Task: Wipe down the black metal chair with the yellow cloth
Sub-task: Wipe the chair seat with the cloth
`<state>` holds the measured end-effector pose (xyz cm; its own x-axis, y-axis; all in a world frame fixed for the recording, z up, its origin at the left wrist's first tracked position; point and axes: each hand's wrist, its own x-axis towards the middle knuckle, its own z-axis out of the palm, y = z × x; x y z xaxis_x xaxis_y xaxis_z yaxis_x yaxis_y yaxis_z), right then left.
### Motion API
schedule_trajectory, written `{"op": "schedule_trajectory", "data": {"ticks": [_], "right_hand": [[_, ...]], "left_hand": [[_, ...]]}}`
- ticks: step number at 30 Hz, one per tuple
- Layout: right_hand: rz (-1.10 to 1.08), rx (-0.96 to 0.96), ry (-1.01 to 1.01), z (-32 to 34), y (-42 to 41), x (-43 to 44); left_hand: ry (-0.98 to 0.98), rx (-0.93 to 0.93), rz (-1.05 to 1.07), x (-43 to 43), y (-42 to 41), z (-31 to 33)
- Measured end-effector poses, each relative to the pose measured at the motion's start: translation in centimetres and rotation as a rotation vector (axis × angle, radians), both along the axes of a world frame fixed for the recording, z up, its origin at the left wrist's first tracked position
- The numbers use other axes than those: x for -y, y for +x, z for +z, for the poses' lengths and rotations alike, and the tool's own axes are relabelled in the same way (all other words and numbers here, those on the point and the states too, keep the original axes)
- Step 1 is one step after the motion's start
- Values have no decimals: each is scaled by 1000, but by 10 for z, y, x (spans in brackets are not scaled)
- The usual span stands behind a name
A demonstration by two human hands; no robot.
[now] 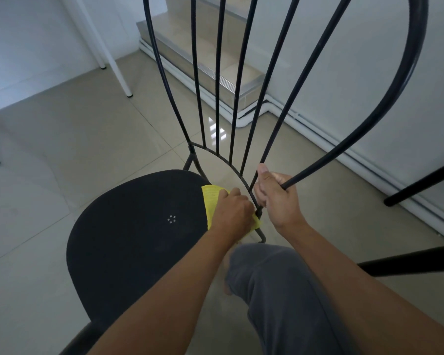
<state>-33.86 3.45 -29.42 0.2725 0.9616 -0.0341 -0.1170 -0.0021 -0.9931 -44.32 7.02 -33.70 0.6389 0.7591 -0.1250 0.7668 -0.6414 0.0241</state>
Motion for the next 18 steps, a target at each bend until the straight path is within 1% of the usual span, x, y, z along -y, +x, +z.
{"op": "schedule_trajectory", "data": {"ticks": [2, 6, 7, 11, 16, 18], "right_hand": [[14, 14, -15, -1, 3, 0], [29, 62, -10, 0, 3, -1], [18, 52, -5, 0, 2, -1], [16, 18, -27, 0, 2, 0], [44, 60, -40, 2, 4, 0], [23, 49, -35, 2, 2, 0]], "left_hand": [[37, -4, -12, -3, 0, 1], [26, -143, -23, -16, -19, 4], [9, -152, -11, -17, -17, 5], [-68, -84, 27, -11, 5, 8], [-95, -202, -15, -26, -12, 8], [-111, -171, 1, -25, -6, 8]]}}
